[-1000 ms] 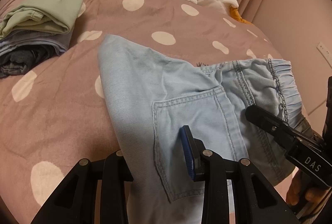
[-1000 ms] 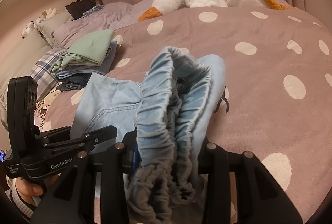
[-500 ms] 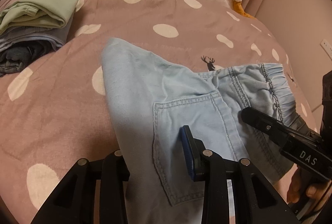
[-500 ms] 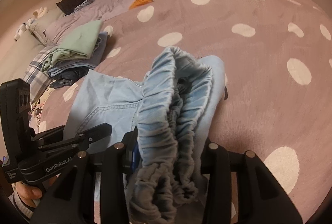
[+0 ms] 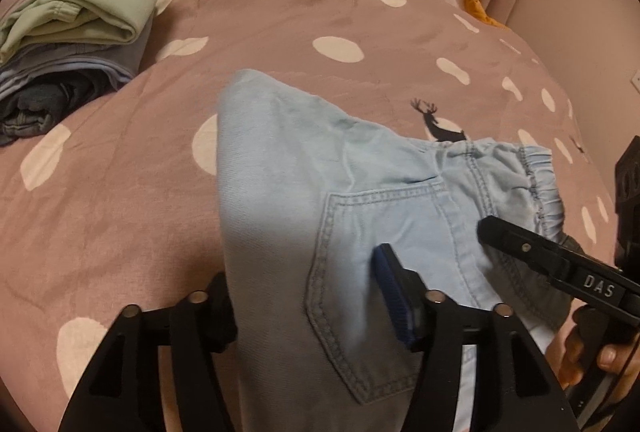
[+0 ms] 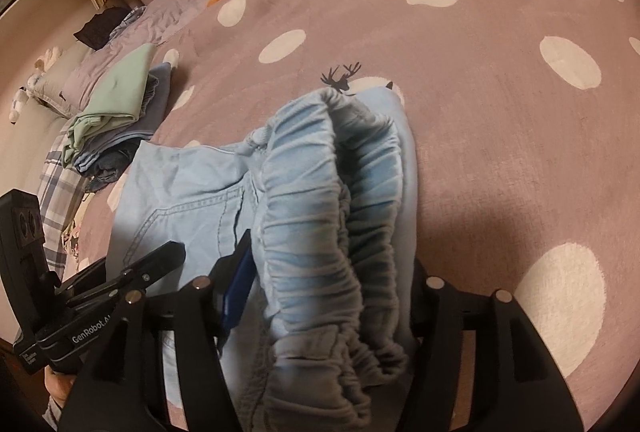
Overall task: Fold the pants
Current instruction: 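Lower the waistband onto the stack with the right gripper and release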
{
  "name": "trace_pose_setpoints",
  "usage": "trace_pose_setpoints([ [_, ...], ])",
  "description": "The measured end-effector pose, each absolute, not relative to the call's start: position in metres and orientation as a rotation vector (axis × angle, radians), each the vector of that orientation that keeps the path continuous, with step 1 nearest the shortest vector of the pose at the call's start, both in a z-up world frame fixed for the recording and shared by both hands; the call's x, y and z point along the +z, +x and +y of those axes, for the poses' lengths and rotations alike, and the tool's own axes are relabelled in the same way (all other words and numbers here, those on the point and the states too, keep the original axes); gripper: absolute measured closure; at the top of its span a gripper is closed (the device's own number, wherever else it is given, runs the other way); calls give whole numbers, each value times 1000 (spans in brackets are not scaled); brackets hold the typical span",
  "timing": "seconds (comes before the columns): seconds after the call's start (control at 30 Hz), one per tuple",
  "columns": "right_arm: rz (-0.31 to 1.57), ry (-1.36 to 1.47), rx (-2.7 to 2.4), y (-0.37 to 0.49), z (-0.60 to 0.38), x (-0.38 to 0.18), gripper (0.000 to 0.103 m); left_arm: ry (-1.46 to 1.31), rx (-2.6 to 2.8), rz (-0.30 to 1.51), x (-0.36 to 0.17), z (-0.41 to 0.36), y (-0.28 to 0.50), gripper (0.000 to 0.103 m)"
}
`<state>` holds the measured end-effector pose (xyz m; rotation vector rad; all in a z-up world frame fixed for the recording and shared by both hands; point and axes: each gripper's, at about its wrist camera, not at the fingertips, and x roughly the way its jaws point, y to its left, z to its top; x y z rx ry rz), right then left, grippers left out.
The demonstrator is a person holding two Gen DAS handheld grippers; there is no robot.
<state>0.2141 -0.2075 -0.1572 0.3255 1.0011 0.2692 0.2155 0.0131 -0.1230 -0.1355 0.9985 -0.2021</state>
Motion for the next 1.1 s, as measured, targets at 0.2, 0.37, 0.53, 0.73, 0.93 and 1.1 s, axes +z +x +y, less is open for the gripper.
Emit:
trace_pose_setpoints([
  [0.2, 1010, 303, 274, 208, -211, -157, 40, -133, -207, 1005, -123, 15, 209, 41],
  [0.37, 1018, 298, 269, 199, -214, -157, 38, -131, -204, 1012, -121, 15, 199, 41],
  [0.53, 1024, 280, 262, 190, -216, -156, 37, -128, -201, 1020, -122, 14, 187, 41],
  [0.73, 1023, 261, 240, 179, -218, -154, 34, -132, -196, 1024, -121, 15, 176, 41],
  [0.93, 1008, 202, 217, 166, -216, -151, 31, -135, -199, 1024, -121, 16, 169, 41],
  [1.1, 1002, 114, 204, 165, -207, -158, 24, -125, -193, 1018, -125, 14, 169, 39],
])
